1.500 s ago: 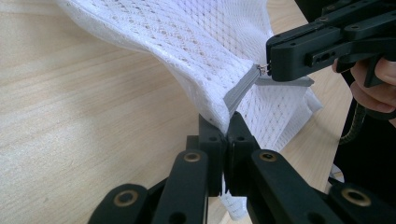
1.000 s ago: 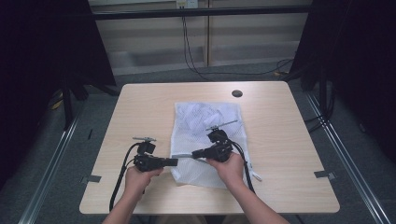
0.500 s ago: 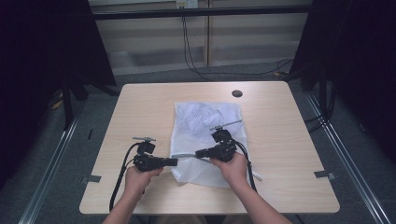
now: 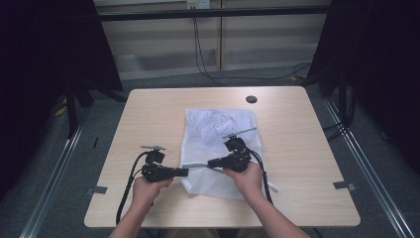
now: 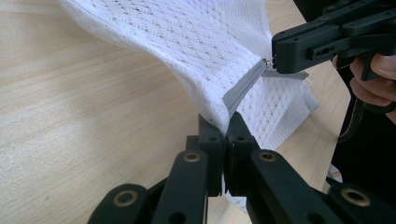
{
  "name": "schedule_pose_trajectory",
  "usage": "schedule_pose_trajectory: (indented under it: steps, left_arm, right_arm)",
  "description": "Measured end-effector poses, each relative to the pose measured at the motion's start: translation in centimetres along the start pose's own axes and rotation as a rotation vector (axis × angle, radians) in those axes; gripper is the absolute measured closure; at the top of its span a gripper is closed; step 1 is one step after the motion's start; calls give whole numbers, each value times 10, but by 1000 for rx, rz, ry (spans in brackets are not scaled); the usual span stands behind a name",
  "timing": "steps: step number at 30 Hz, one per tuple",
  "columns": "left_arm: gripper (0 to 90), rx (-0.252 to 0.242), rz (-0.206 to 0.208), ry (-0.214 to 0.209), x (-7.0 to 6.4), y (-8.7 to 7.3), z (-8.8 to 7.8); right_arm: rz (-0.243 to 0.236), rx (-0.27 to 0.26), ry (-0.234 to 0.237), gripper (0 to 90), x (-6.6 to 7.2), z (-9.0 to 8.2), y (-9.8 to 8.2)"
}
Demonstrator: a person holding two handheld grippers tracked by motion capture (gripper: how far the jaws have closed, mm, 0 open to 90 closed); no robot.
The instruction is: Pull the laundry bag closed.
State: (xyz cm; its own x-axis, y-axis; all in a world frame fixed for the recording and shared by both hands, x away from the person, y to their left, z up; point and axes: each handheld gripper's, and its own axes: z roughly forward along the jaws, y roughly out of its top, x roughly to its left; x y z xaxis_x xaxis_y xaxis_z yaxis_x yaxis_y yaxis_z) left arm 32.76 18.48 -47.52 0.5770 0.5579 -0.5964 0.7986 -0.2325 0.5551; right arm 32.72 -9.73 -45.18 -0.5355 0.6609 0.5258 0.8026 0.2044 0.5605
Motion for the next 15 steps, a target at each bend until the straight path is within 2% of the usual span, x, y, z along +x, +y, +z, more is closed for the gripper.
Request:
schedule_pose_trajectory:
  steps: [10,12,15]
  left_arm:
    - [880,4,-5,6,0,0,0]
    - [881,-2,-12,8,1,0,-1]
    - [881,0,-10,2,1,0,-1]
  right_arm:
    - [2,6,3,870,0,-1,-1]
    - [5,4,-11,871,-2,-2,-1]
    - [11,1,-1,870,-4,-3,-2]
